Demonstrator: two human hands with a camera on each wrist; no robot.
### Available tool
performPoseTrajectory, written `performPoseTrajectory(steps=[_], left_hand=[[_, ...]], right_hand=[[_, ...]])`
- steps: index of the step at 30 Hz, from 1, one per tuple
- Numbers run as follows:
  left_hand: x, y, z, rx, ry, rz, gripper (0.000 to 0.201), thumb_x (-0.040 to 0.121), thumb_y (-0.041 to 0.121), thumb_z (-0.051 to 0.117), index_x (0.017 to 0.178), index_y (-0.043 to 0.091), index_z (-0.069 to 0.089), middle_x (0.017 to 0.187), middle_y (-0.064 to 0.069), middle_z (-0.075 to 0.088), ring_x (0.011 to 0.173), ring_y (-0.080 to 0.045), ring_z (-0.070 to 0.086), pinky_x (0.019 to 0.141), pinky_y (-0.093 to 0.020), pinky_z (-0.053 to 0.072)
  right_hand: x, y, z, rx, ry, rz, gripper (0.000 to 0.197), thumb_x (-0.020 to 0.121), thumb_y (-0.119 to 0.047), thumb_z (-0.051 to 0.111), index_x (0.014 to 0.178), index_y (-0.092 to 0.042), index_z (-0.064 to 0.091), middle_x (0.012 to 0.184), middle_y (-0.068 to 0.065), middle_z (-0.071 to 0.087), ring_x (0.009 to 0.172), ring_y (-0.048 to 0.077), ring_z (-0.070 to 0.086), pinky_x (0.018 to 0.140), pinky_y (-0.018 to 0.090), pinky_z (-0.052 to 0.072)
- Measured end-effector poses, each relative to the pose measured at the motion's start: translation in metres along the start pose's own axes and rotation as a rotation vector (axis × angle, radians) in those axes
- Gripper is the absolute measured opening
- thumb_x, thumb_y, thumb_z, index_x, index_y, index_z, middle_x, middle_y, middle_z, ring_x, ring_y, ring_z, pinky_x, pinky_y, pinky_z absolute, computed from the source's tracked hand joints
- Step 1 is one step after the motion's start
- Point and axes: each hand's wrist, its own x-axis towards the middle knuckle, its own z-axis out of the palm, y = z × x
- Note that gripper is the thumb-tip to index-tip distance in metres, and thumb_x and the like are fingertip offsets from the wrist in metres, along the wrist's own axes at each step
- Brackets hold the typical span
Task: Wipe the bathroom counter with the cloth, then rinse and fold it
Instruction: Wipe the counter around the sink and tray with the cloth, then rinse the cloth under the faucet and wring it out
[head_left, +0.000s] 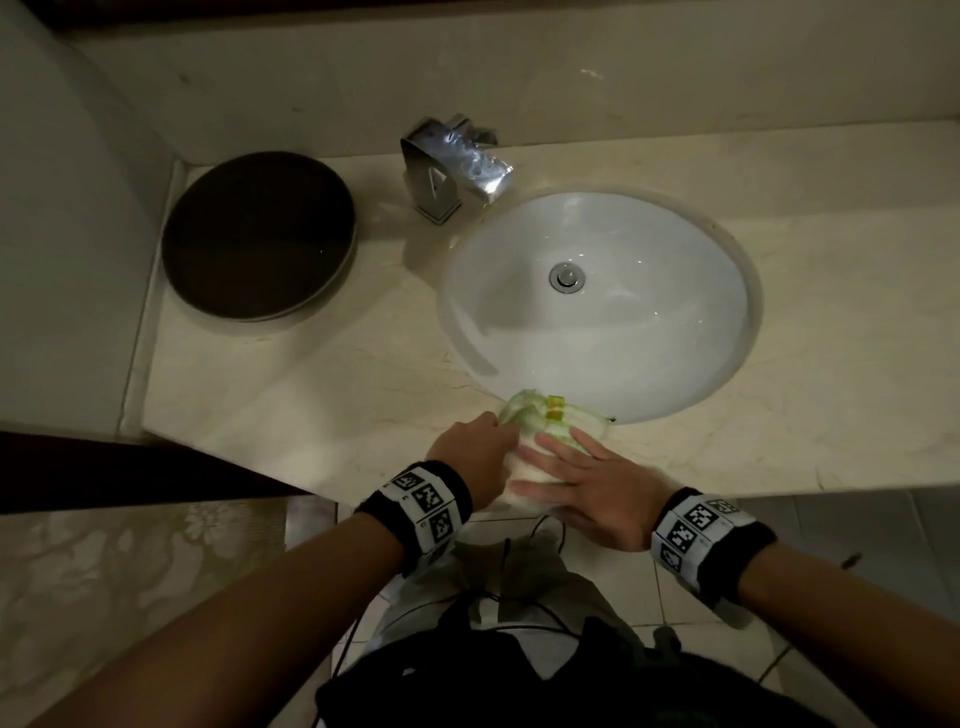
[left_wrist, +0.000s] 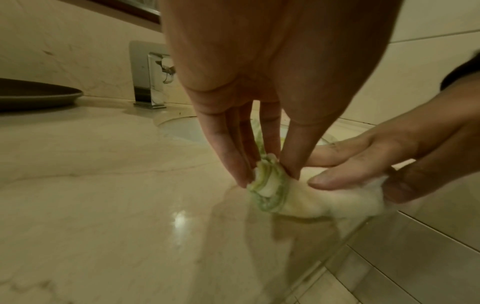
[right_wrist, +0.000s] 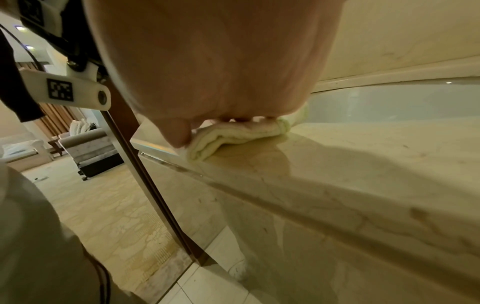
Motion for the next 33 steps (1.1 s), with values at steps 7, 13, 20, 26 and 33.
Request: performPoseTrajectory(steps=[7, 13, 20, 26, 33], left_hand=[[-0.001, 0.006, 0.000, -0.016, 0.003, -0.104, 0.024, 0.091, 0.022, 0.052, 0.115, 0.020, 0.056, 0.112, -0.006, 0.054, 0.104, -0.029, 0.056, 0.085, -0.035, 0.044], [-0.007, 0.000, 0.001, -0.020, 0.003, -0.166, 0.020, 0.091, 0.021, 0.052, 0.111, 0.019, 0.056, 0.110, -0.007, 0.056, 0.102, -0.029, 0.057, 0.085, -0.036, 0.047], [-0.012, -0.009, -0.002, -0.046, 0.007, -0.198, 0.018, 0.091, 0.018, 0.051, 0.108, 0.018, 0.058, 0.108, -0.007, 0.056, 0.098, -0.030, 0.057, 0.084, -0.037, 0.048], [-0.012, -0.002, -0.004, -0.362, 0.156, -0.340, 0.037, 0.087, 0.019, 0.059, 0.123, 0.024, 0.051, 0.102, 0.002, 0.065, 0.091, -0.020, 0.060, 0.078, -0.030, 0.046], [-0.010, 0.011, -0.010, -0.507, 0.133, -0.481, 0.049, 0.083, 0.014, 0.063, 0.128, 0.019, 0.046, 0.105, -0.001, 0.062, 0.090, -0.020, 0.057, 0.072, -0.028, 0.045]], right_hand=[[0.009, 0.006, -0.002, -0.074, -0.017, -0.050, 0.053, 0.099, -0.040, 0.028, 0.151, -0.042, 0.018, 0.163, -0.001, -0.003, 0.149, 0.028, -0.001, 0.117, 0.054, 0.003], [0.022, 0.002, -0.011, -0.104, -0.030, -0.118, 0.050, 0.099, -0.041, 0.028, 0.149, -0.040, 0.028, 0.161, 0.005, 0.015, 0.147, 0.029, 0.014, 0.113, 0.056, 0.014], [0.037, 0.006, -0.022, -0.014, -0.104, -0.173, 0.050, 0.098, -0.037, 0.034, 0.148, -0.037, 0.030, 0.163, 0.001, 0.006, 0.149, 0.025, -0.002, 0.118, 0.053, -0.002], [0.038, 0.007, -0.032, 0.278, 0.239, 0.098, 0.047, 0.085, -0.014, 0.051, 0.130, -0.026, 0.047, 0.131, 0.007, 0.051, 0.111, 0.031, 0.056, 0.081, 0.040, 0.055], [0.041, 0.008, -0.059, 0.483, 0.124, 0.282, 0.048, 0.089, -0.015, 0.052, 0.136, -0.023, 0.050, 0.118, 0.006, 0.057, 0.099, 0.030, 0.060, 0.081, 0.031, 0.043]])
